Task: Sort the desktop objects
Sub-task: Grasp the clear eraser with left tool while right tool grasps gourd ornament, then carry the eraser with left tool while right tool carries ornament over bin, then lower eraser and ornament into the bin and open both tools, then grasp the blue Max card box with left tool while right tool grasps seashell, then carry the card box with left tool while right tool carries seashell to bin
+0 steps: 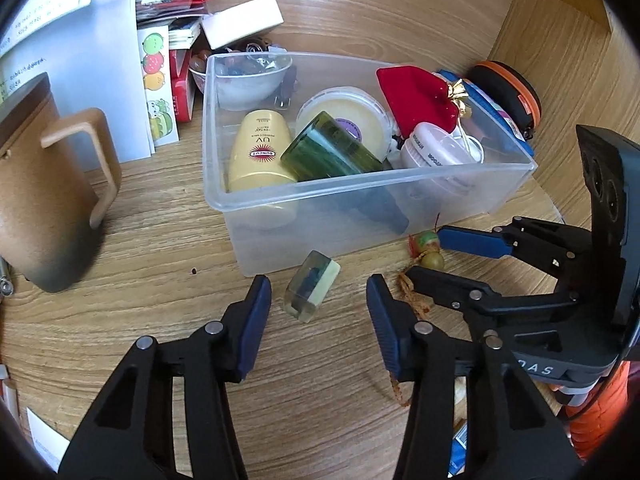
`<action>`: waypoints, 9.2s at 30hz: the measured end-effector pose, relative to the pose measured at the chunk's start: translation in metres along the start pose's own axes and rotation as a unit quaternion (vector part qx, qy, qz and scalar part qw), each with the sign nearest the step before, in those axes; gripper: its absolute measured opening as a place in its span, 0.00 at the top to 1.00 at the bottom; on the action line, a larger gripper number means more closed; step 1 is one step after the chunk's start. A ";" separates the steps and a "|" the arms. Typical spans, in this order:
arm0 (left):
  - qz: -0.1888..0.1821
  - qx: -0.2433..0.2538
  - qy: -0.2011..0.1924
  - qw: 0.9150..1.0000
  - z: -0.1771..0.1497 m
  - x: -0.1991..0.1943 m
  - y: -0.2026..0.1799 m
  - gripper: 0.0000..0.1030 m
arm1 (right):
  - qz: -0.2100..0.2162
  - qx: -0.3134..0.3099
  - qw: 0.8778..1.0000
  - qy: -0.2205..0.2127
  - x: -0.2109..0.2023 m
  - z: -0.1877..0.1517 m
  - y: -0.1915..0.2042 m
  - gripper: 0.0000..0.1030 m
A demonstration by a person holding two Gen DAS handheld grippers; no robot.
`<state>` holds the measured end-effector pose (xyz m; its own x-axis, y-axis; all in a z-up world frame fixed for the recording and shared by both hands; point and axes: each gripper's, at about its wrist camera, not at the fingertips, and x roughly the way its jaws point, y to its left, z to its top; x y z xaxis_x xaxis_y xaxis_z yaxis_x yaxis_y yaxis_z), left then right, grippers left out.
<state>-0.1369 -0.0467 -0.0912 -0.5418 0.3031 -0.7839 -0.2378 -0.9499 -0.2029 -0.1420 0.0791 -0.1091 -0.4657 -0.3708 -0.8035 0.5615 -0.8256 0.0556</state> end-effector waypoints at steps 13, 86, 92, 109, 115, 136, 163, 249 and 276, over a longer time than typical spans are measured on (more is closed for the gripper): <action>-0.007 0.001 -0.001 1.000 0.002 0.008 -0.004 0.71 | 0.009 -0.026 0.999 -0.017 0.003 -0.001 0.003 0.81; 0.044 0.034 -0.100 0.993 0.094 -0.074 -0.018 0.85 | -0.086 0.009 0.981 -0.177 -0.125 0.091 -0.075 0.83; 0.041 0.027 -0.079 0.996 0.106 -0.045 -0.007 0.85 | -0.084 0.019 0.984 -0.154 -0.097 0.096 -0.088 0.83; 0.049 0.012 -0.023 0.998 0.117 0.025 0.012 0.85 | -0.089 0.020 0.992 -0.091 -0.023 0.088 -0.108 0.83; 0.056 0.018 -0.018 0.998 0.116 0.034 0.008 0.85 | -0.091 0.009 0.992 -0.085 -0.017 0.086 -0.104 0.82; 0.078 0.028 -0.032 0.996 0.119 0.032 -0.005 0.51 | -0.055 0.004 0.995 -0.082 -0.022 0.087 -0.097 0.57; 0.090 0.061 -0.103 0.989 0.065 -0.071 -0.050 0.11 | -0.063 -0.004 0.987 -0.150 -0.127 0.036 -0.044 0.35; 0.048 0.047 -0.106 0.992 -0.051 -0.096 -0.065 0.75 | 0.006 -0.014 0.995 -0.100 -0.108 -0.044 0.028 0.84; 0.024 0.036 -0.135 0.990 0.052 -0.085 -0.060 0.75 | -0.025 0.035 0.985 -0.167 -0.139 0.027 -0.053 0.84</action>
<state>-0.1184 -0.0115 0.0175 -0.7479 0.2756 -0.6039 -0.2574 -0.9590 -0.1189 -0.1259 0.1629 0.0155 -0.6965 -0.4390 -0.5676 0.4899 -0.8689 0.0709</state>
